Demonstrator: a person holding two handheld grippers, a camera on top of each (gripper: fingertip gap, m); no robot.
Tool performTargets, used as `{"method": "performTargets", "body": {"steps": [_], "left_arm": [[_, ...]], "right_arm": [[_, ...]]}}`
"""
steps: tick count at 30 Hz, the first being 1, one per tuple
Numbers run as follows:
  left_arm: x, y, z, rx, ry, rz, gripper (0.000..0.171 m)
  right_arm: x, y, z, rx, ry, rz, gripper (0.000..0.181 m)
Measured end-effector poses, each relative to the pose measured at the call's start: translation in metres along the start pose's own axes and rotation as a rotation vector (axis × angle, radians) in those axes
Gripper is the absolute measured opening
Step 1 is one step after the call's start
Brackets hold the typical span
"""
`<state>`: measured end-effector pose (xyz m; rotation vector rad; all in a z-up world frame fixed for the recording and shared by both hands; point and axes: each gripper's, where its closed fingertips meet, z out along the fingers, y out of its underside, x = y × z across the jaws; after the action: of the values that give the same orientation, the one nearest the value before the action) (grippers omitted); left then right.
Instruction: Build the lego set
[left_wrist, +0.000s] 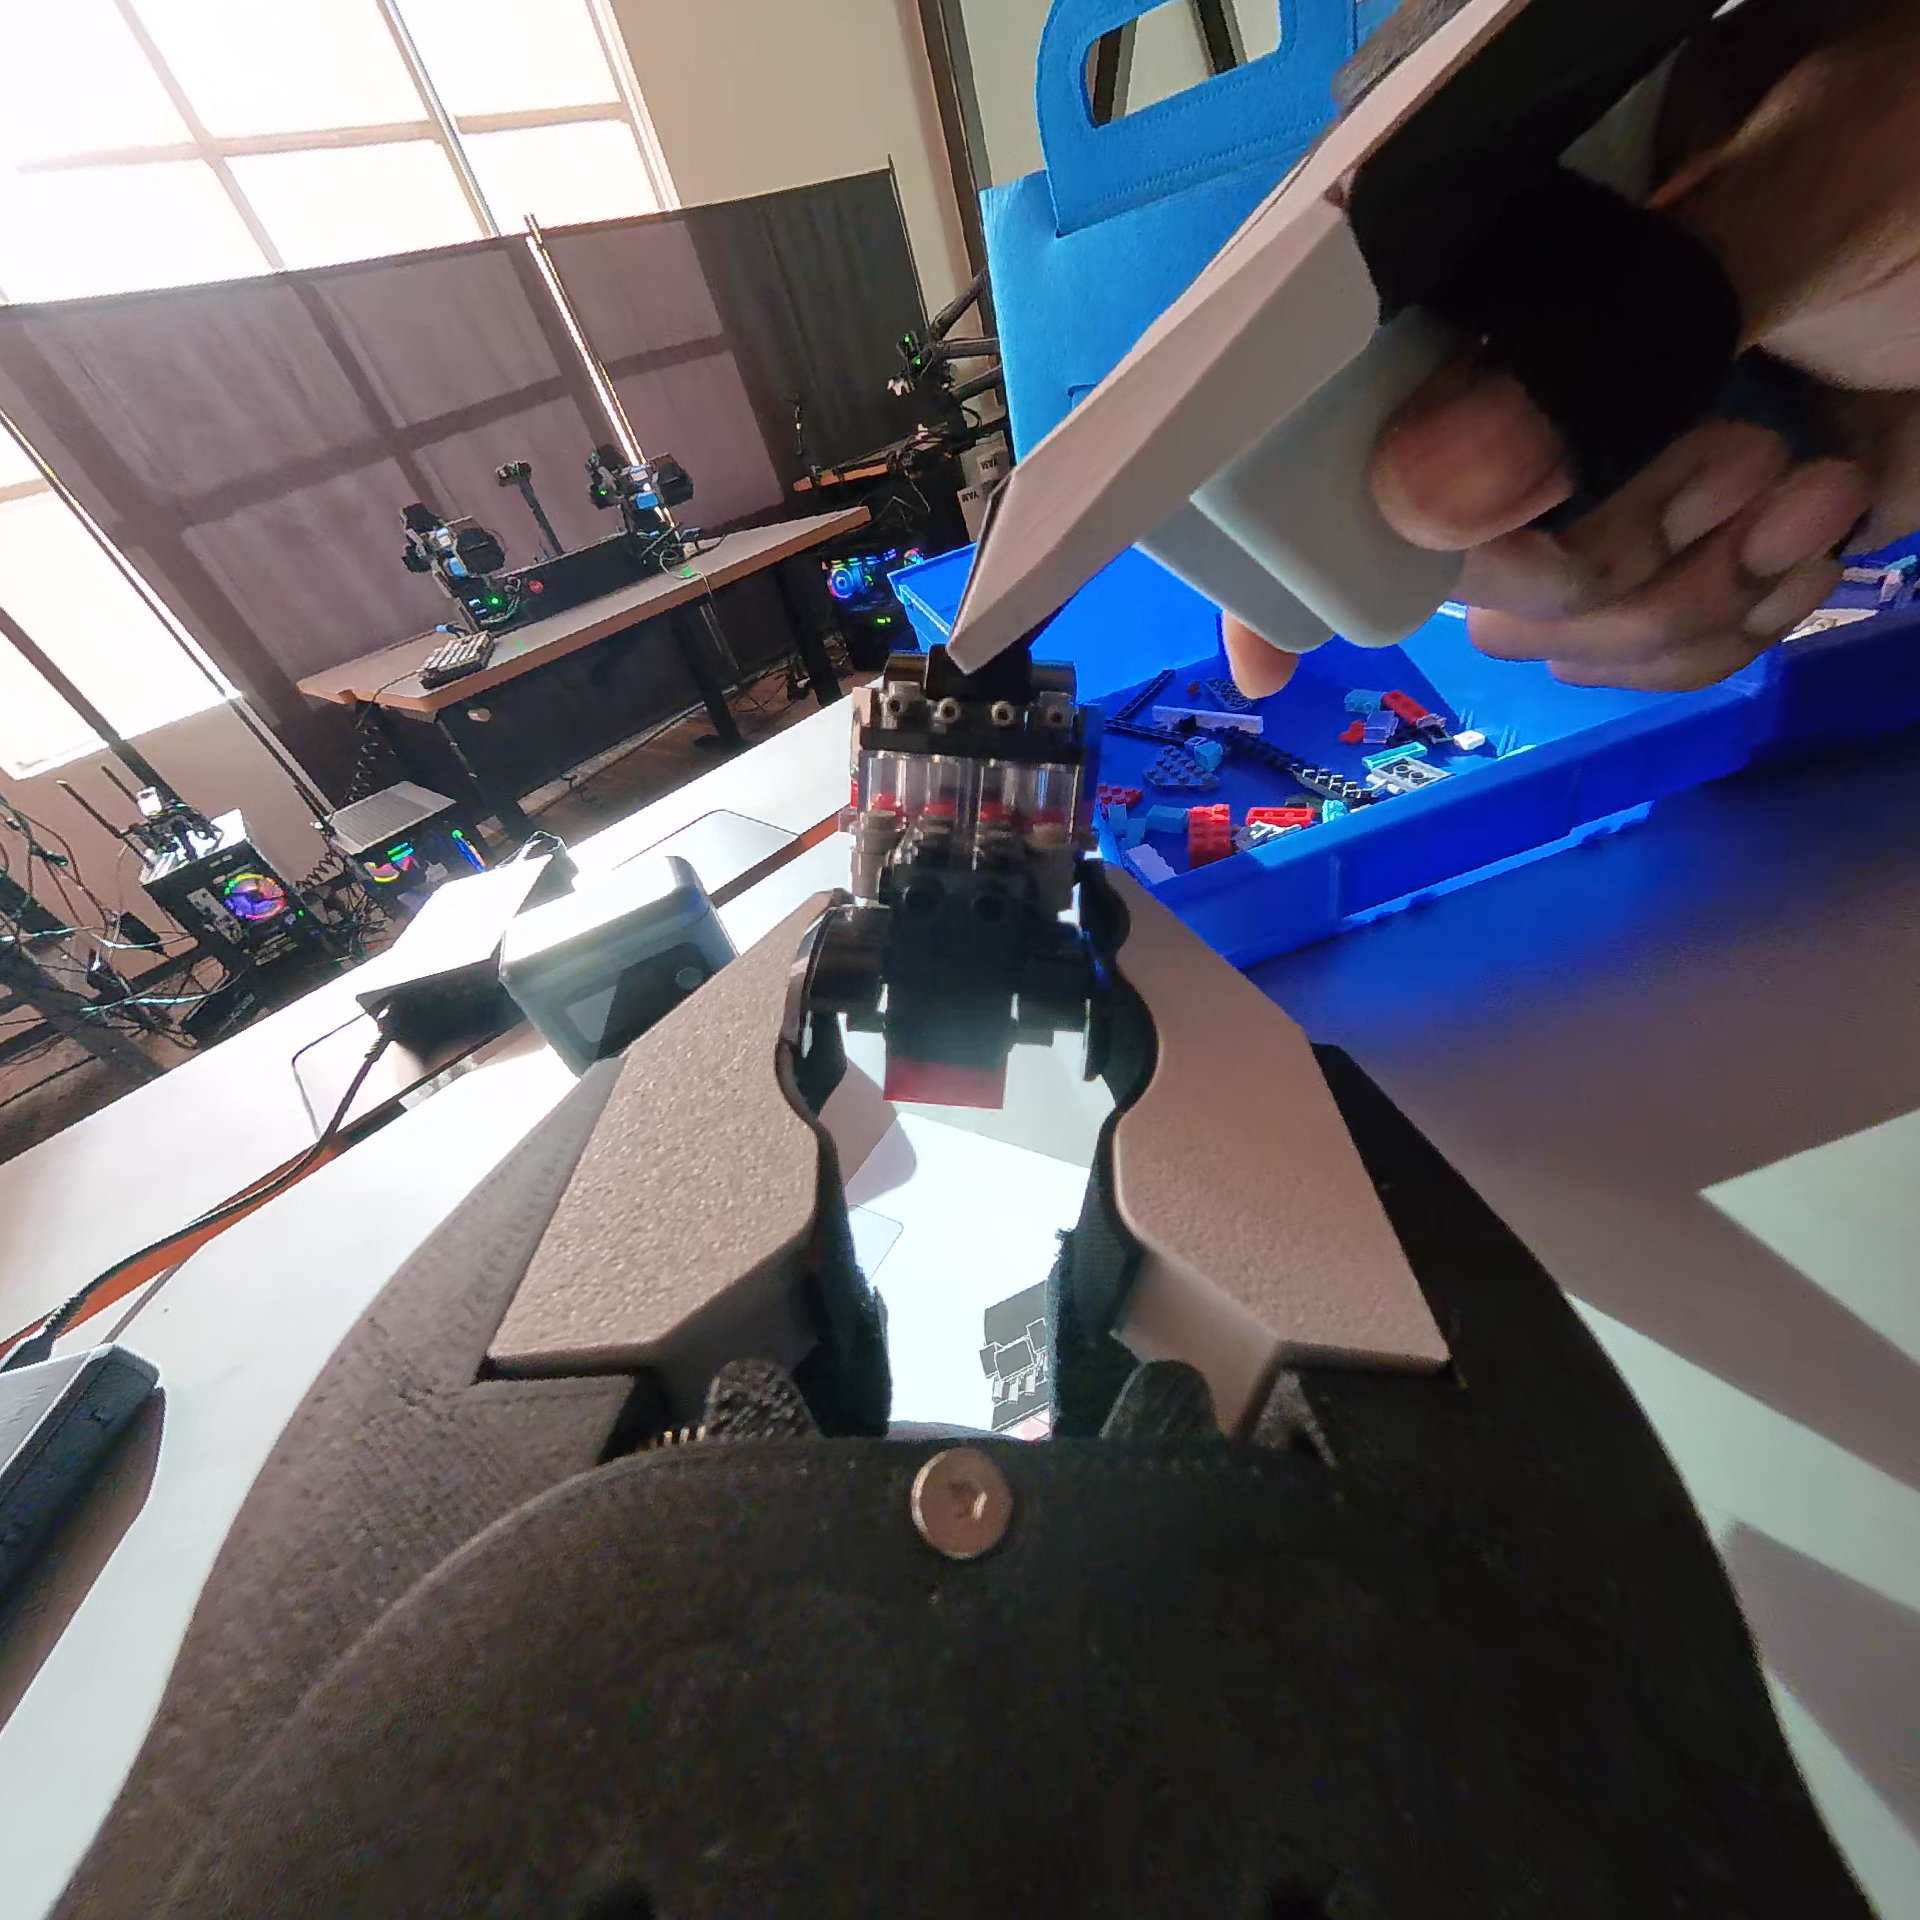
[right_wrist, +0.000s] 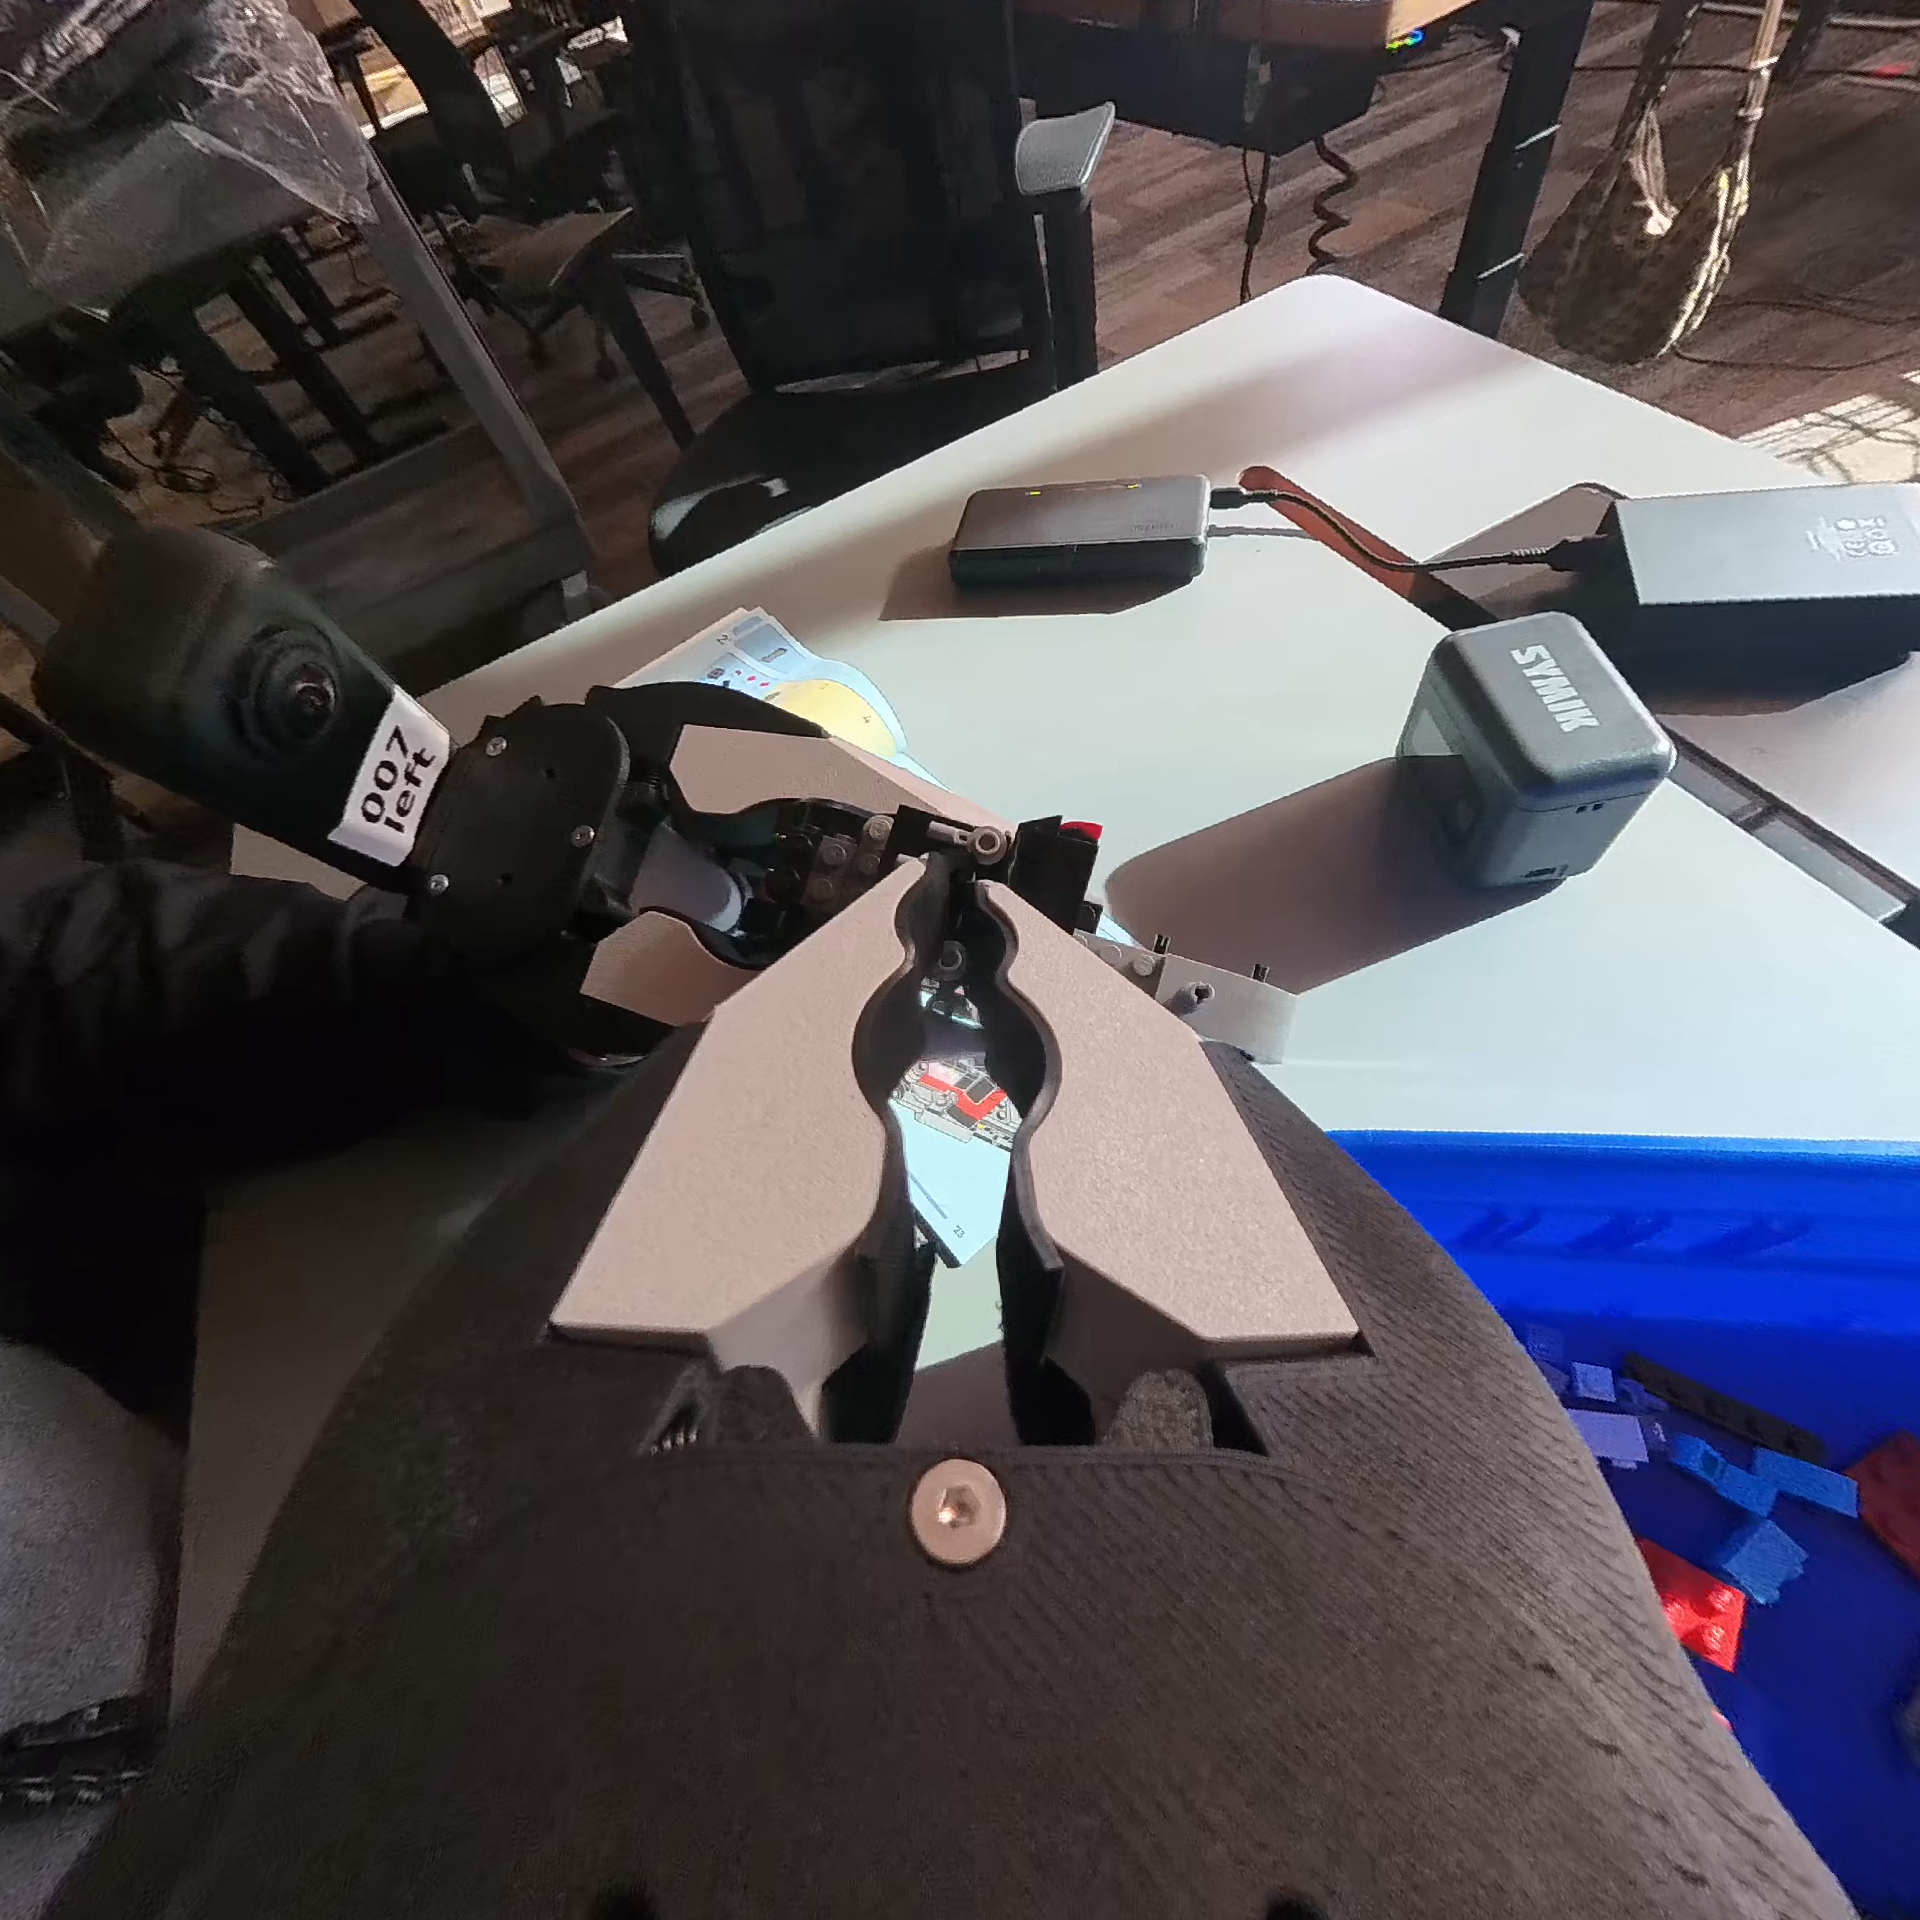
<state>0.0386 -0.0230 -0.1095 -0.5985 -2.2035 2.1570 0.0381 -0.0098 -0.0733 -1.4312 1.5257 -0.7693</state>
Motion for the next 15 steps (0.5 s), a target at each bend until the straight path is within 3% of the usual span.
{"method": "performTargets", "body": {"steps": [9, 15], "left_arm": [[0.0026, 0.0019, 0.0042, -0.02, 0.017, -0.062, 0.042], [0.0082, -0.004, 0.003, 0.031, 0.113, -0.182, 0.043]], "right_arm": [[0.0081, -0.0011, 0.0011, 0.017, 0.035, 0.013, 0.005], [0.0067, -0.0075, -0.0026, 0.052, -0.009, 0.077, 0.011]]}}
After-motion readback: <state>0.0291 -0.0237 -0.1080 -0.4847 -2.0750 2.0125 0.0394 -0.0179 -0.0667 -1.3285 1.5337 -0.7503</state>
